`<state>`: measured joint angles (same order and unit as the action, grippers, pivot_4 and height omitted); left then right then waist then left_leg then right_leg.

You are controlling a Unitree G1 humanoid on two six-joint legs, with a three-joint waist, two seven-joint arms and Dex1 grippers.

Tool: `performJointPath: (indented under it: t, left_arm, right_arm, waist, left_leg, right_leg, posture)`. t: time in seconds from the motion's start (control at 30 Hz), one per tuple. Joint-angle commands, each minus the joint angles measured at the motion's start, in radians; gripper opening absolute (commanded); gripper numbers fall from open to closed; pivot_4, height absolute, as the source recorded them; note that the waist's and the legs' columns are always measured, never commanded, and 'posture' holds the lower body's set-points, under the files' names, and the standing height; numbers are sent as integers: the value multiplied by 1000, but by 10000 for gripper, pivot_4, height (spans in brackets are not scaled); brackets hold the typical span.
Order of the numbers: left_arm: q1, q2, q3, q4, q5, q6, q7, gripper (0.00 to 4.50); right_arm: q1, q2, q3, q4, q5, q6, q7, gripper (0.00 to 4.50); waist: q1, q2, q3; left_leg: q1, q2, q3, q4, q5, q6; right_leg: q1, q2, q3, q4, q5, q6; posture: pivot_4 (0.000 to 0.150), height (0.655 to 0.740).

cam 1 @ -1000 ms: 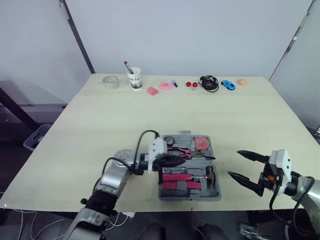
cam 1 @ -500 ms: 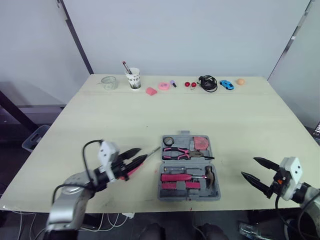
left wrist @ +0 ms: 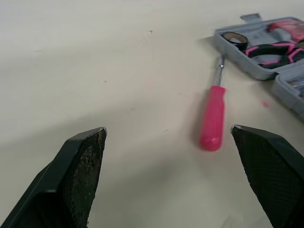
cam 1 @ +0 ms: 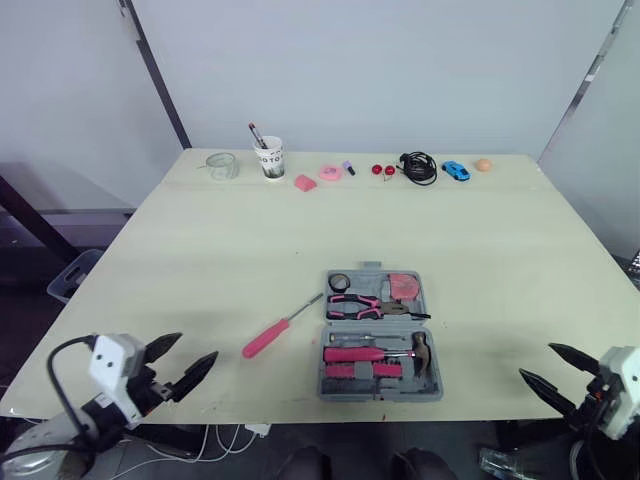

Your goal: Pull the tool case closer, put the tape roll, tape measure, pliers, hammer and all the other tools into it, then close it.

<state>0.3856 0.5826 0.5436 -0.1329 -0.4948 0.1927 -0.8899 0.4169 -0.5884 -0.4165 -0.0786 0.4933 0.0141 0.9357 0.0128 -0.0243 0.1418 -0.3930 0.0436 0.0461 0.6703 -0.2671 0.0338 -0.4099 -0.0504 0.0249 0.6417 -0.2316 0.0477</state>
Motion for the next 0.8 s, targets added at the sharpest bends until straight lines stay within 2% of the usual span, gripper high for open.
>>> performJointPath:
  t: [0.03,0.2,0.47,0.8]
  left_arm:
    - [22,1,23,-30,-22,-10,-3,44620]
    - [-35,25,-26,-24,-15,1,-6,44620]
    - [-155,91,-151,-31,15,86,-6,44620]
    - [-350,166,-361,22,116,175,-23,44620]
  right_arm:
    - [31,9,-42,-68,23,-2,-18,45000]
    - [34,6,-28,-111,18,13,-35,45000]
    - [-48,-39,23,-222,80,75,25,45000]
    - [-180,-140,120,-235,108,91,217,45000]
  waist:
    - [0,0,0]
    - [2,0,0]
    - [-1,0,0]
    - [1,-1,0]
  left_leg:
    - [0,0,0,0,0,0]
    - [0,0,0,0,0,0]
    - [0,-1,1,-1,0,0]
    - [0,-4,1,0,0,0]
  right_leg:
    - [0,0,0,0,0,0]
    - [-1,0,0,0,0,0]
    - [-1,0,0,0,1,-2]
    - [0,0,0,0,1,-2]
  posture:
    - [1500,7400]
    - [1500,7400]
    - [1500,7400]
    - [1500,7400]
